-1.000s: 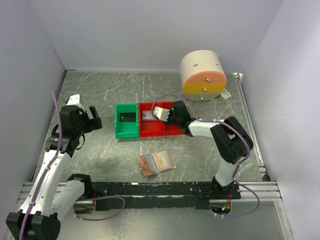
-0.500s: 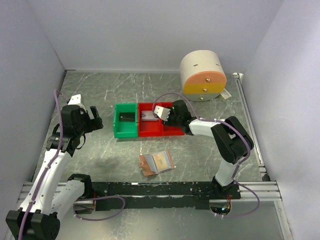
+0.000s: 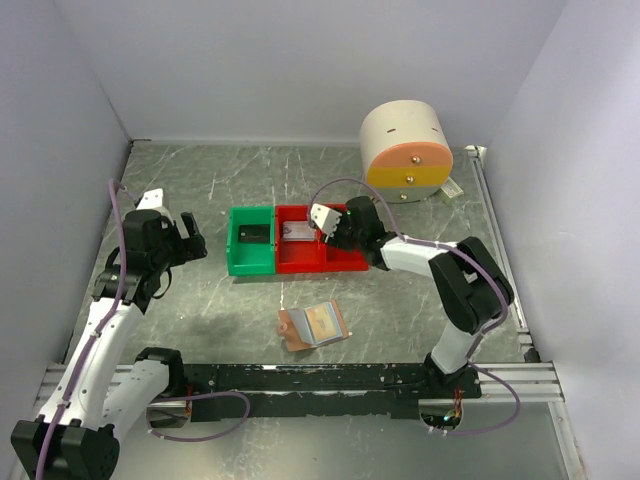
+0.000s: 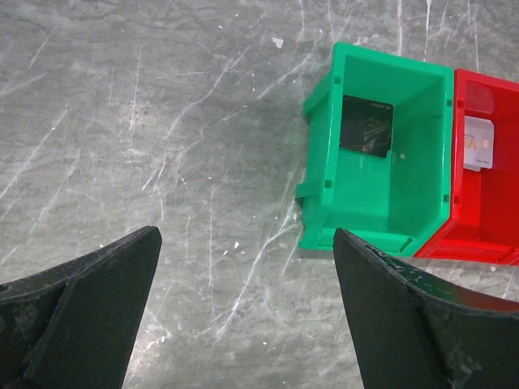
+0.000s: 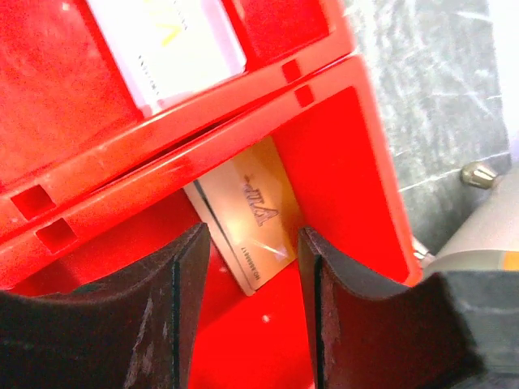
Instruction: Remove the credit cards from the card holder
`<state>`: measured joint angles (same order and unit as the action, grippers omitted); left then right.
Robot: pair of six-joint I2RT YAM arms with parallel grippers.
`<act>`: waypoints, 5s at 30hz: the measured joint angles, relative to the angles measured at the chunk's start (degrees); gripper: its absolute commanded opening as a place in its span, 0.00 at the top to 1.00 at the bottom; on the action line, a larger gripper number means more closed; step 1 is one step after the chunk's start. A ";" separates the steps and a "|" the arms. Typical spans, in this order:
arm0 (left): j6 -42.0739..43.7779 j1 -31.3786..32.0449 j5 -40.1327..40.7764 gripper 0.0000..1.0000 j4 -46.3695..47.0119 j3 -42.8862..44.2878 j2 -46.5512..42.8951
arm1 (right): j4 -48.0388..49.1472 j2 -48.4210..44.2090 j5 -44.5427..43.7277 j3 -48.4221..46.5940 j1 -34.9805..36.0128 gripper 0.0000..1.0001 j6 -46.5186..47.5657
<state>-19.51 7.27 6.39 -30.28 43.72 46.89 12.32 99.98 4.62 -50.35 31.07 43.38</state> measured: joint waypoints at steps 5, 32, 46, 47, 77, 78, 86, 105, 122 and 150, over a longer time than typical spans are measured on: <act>0.02 0.11 0.00 0.00 0.00 0.02 0.00 | 2.29 -3.67 -0.35 0.26 0.00 0.51 -2.89; -5.55 0.52 -19.82 0.11 0.44 -2.95 -0.22 | -13.42 -51.47 3.23 17.53 -0.96 0.12 -79.56; -24.79 26.97 -23.21 0.03 2.62 -12.52 -4.31 | -11.39 -45.22 14.53 28.00 9.03 0.41 -96.32; -26.69 30.80 -20.98 0.02 2.89 -12.72 -2.51 | -11.41 -44.50 13.99 27.98 9.60 0.41 -96.54; -57.29 52.28 2.40 0.18 17.49 -17.59 19.76 | -13.99 -37.35 11.50 26.38 10.62 0.41 -95.45; -57.27 52.46 2.45 0.21 18.05 -17.49 20.33 | -14.08 -37.11 11.50 26.23 10.62 0.41 -95.30; -56.94 53.37 3.08 0.42 17.92 -17.27 21.46 | -19.67 -35.67 10.97 23.10 10.64 0.45 -93.92; -52.65 53.96 4.11 0.63 15.65 -16.81 22.01 | -21.99 -26.21 11.19 20.28 14.19 0.52 -92.61; -50.47 53.96 4.13 0.74 14.64 -15.67 22.53 | -19.93 -25.29 13.40 20.02 14.43 0.53 -93.37; -49.64 53.96 5.03 0.75 12.61 -14.36 22.67 | -19.19 -25.11 13.64 18.16 14.43 0.52 -94.42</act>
<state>-69.14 61.23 11.42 -17.67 29.36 69.56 -6.87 74.87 18.26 -32.18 45.50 -51.05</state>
